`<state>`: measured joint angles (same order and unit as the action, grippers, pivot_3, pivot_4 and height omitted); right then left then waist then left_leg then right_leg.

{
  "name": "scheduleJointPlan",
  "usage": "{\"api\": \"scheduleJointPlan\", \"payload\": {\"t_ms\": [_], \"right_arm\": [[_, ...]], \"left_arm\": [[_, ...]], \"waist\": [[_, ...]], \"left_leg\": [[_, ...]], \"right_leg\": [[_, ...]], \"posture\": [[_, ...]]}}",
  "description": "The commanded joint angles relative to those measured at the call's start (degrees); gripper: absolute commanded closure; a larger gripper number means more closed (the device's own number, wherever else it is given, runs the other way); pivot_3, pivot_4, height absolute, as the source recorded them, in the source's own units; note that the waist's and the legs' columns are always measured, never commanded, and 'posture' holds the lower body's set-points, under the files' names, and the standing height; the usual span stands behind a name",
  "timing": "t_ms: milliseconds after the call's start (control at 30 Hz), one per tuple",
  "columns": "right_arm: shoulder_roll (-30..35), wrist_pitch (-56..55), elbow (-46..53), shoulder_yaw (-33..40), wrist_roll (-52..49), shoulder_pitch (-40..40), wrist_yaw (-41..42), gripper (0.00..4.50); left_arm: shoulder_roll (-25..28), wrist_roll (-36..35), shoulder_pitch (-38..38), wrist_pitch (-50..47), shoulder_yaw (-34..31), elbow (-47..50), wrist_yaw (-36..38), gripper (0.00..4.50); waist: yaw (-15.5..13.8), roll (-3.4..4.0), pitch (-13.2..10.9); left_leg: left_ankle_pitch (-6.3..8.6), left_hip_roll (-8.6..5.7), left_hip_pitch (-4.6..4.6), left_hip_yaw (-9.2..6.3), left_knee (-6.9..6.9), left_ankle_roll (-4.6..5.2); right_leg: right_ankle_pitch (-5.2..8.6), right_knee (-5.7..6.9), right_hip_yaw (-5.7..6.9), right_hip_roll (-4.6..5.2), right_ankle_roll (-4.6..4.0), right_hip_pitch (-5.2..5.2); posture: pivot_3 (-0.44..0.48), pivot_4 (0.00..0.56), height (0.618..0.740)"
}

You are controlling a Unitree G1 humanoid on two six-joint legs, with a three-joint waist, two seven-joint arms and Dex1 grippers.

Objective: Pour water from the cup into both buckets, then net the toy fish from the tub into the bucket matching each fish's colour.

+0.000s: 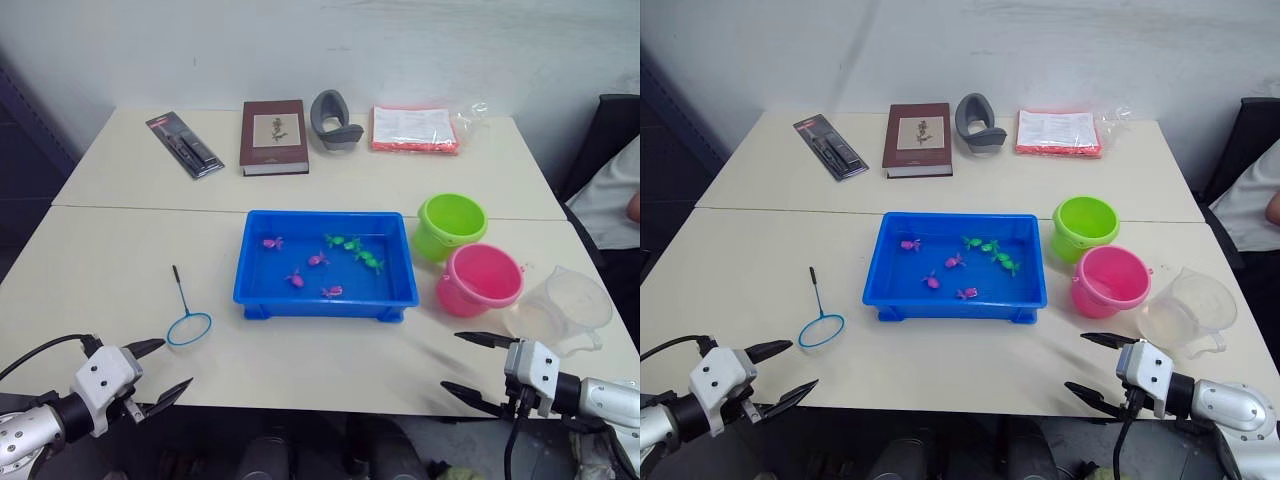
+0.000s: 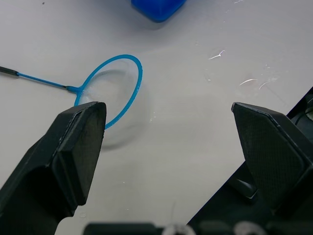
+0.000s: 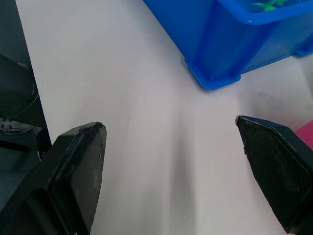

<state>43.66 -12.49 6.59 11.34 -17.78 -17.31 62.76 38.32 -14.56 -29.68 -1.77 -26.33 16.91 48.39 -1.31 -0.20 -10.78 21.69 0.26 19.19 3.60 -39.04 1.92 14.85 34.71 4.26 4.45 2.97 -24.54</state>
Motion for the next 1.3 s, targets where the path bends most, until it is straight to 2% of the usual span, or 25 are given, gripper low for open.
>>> {"api": "scheduleJointPlan", "payload": {"t_ms": [33, 100, 300, 367, 467, 567, 700, 900, 1000, 1300], "right_arm": [[-2.97, 1.13, 3.21, 2.14, -1.96, -2.26, -4.32, 0.00], [-7.38, 4.73, 6.41, 5.28, -4.53, -5.17, -10.88, 0.00], [-18.83, 14.46, 14.43, 13.73, -10.31, -12.38, -27.68, 0.00], [-22.84, 15.91, 14.75, 16.91, -11.07, -13.08, -33.88, 0.00], [-25.52, 16.61, 12.39, 19.74, -10.03, -12.16, -39.04, 0.00], [-26.28, 16.64, 8.97, 21.31, -9.17, -9.64, -42.28, 0.00], [-23.91, 18.19, 2.14, 22.13, -5.65, -3.34, -47.20, 0.00], [-23.20, 19.95, -1.97, 21.43, -3.51, 0.19, -49.62, 0.00], [-23.49, 21.20, -3.62, 21.65, -2.74, 2.63, -52.10, 0.00], [-24.81, 20.27, -4.70, 22.37, -2.55, 4.54, -55.46, 0.00]], "left_arm": [[-0.74, -4.56, 0.35, -1.61, -1.01, 0.57, 0.80, 0.07], [-1.60, -9.42, 2.14, -4.97, 0.60, 3.04, 1.68, 0.07], [0.04, -13.53, 9.75, -12.73, 7.17, 12.16, 0.85, 0.07], [1.01, -14.85, 11.84, -15.55, 8.45, 14.30, 0.82, 0.07], [1.77, -16.44, 16.31, -18.61, 10.24, 15.70, 0.25, 0.07], [1.94, -17.23, 21.09, -20.62, 12.32, 16.14, -0.04, 0.07], [0.82, -16.80, 26.62, -21.65, 17.07, 15.47, 0.29, 0.07], [0.25, -16.14, 26.70, -21.04, 18.25, 15.45, -0.48, 0.07], [0.15, -15.86, 25.91, -20.80, 18.41, 16.24, -0.91, 0.07], [0.35, -15.66, 24.76, -20.17, 17.65, 17.06, -1.82, 0.07]], "waist": [[-0.01, 0.00, 0.00], [-0.22, -0.04, 0.03], [-0.24, 0.05, 0.18], [0.18, 0.10, 0.28], [1.23, 0.29, 0.36], [1.43, 0.29, 0.36], [1.58, 0.32, 0.38], [1.46, 0.38, 0.41], [1.46, 0.39, 0.41], [1.53, 0.39, 0.41]], "left_leg": [[0.00, 0.00, 0.00, 0.00, 0.00, 0.00], [0.00, 0.04, 0.00, -0.02, 0.01, -0.04], [0.10, 0.04, 0.04, 0.03, 0.00, -0.37], [0.09, 0.05, 0.01, 0.04, 0.02, -0.39], [0.00, 0.12, 0.02, 0.16, 0.05, -0.32], [-0.18, 0.10, -0.03, 0.16, 0.04, -0.28], [-0.28, 0.10, -0.05, 0.16, 0.05, -0.36], [-0.43, 0.11, -0.03, 0.15, 0.13, -0.58], [-0.40, 0.09, -0.03, 0.16, 0.09, -0.39], [-0.42, 0.09, -0.02, 0.16, 0.09, -0.41]], "right_leg": [[0.00, 0.00, 0.00, 0.00, 0.00, 0.00], [0.01, 0.04, 0.02, -0.01, -0.03, -0.01], [0.03, 0.11, 0.00, 0.11, -0.05, 0.04], [0.03, 0.13, -0.02, 0.09, -0.06, 0.05], [0.05, 0.21, -0.11, 0.00, -0.08, 0.02], [0.04, 0.27, -0.11, 0.00, -0.07, 0.01], [0.04, 0.36, -0.12, -0.03, -0.07, -0.01], [0.08, 0.47, -0.11, -0.08, -0.14, -0.14], [0.06, 0.48, -0.14, -0.04, -0.10, -0.10], [0.05, 0.53, -0.16, -0.06, -0.09, -0.09]], "posture": [[0.000, 0.150, 0.740], [0.000, 0.150, 0.740], [0.000, 0.150, 0.740], [0.000, 0.150, 0.740], [0.000, 0.150, 0.740], [0.000, 0.150, 0.740], [0.000, 0.150, 0.740], [0.000, 0.150, 0.740], [0.000, 0.150, 0.740], [0.000, 0.150, 0.740]]}}
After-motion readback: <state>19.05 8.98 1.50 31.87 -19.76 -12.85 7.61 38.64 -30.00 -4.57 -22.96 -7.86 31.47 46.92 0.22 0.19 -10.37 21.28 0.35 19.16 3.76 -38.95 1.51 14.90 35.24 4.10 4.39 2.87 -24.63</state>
